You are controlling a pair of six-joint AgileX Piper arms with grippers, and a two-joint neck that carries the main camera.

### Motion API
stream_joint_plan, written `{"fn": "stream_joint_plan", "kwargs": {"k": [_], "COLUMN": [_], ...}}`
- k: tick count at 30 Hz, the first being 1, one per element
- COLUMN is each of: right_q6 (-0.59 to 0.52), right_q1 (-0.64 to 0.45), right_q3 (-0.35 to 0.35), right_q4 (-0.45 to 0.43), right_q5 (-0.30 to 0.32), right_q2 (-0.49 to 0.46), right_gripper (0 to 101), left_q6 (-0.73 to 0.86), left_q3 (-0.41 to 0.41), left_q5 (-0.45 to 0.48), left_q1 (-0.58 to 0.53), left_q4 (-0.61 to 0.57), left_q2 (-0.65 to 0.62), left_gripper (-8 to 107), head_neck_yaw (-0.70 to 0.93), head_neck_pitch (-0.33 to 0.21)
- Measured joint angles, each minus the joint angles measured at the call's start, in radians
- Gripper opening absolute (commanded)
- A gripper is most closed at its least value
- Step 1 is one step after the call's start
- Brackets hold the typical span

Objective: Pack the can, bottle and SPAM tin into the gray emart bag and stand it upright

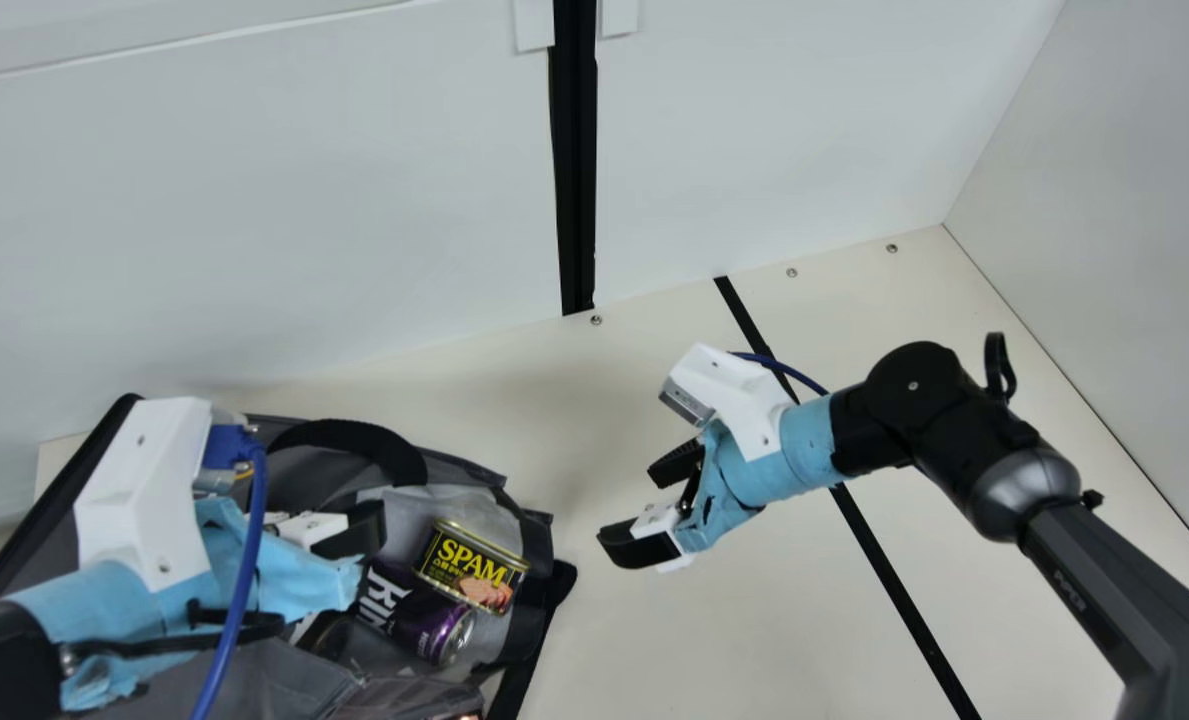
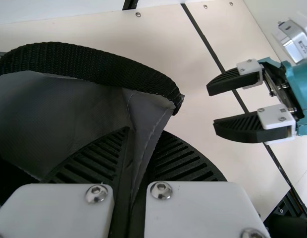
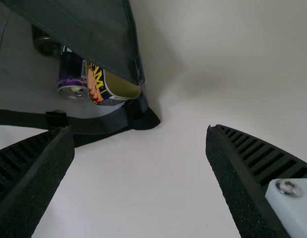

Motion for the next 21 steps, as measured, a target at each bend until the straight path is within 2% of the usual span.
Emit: {"fn": "stream_joint_plan", "kwargs": {"k": [21], "right_q6": [-0.029], "right_q1": [0.13], "right_q3": [-0.086], "right_q4": [0.044], "right_q5": [-0.044], "right_q2": [0.184], "right_gripper": [95], "left_q6": [0.0], "left_q3": [0.0], "left_q5": [0.0], "left_q1": [0.0], "left_q4": [0.0], "left_q2": [0.0], "left_gripper": [-8], "head_neck_yaw": [0.002], "head_neck_pitch": [0.0]}}
